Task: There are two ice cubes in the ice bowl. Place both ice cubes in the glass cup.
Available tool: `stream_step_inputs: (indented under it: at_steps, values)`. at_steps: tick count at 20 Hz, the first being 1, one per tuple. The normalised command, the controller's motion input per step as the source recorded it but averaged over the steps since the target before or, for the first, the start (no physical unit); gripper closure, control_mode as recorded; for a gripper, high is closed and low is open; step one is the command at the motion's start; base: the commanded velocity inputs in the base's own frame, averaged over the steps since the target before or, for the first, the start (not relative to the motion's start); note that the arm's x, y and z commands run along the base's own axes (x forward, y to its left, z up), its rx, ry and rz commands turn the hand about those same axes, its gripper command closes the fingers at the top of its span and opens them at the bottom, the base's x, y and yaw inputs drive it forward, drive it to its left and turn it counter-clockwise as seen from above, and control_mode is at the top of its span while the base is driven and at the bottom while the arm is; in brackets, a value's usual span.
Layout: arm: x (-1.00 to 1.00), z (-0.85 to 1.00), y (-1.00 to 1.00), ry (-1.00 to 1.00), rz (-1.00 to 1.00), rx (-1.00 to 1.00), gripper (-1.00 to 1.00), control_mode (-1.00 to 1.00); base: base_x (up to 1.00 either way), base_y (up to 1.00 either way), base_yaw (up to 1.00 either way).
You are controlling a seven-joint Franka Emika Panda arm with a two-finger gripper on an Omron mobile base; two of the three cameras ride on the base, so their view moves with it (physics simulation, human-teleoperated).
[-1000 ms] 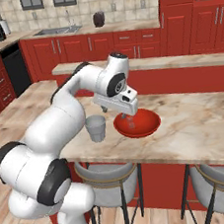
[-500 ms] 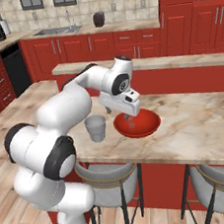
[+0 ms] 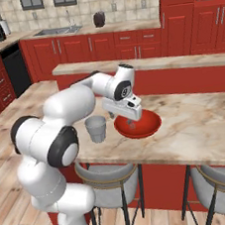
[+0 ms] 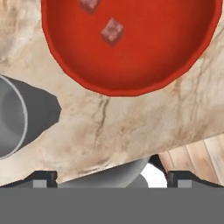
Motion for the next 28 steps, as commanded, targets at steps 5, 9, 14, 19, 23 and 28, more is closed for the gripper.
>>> stream_step_inputs:
  at_steps: [5, 9, 14, 19, 23, 28]
  values:
    - [0.36, -0.35, -0.12, 0.0, 0.0, -0.06, -1.0, -1.0, 0.0, 0.0, 0.0]
    - [0.35, -0.36, -0.14, 0.0, 0.0, -0.04, -1.0, -1.0, 0.0, 0.0, 0.0]
    - [0.43, -0.23, -0.17, 0.0, 0.0, 0.0, -1.0, -1.0, 0.0, 0.0, 0.0]
    - [0.42, -0.23, -0.1, 0.0, 0.0, 0.0, -1.0, -1.0, 0.0, 0.0, 0.0]
    - [0.43, -0.27, 0.0, 0.01, 0.0, 0.0, -1.0, -1.0, 0.0, 0.0, 0.0]
    - [0.32, -0.28, 0.0, 0.05, 0.0, 0.0, -1.0, -1.0, 0.0, 0.0, 0.0]
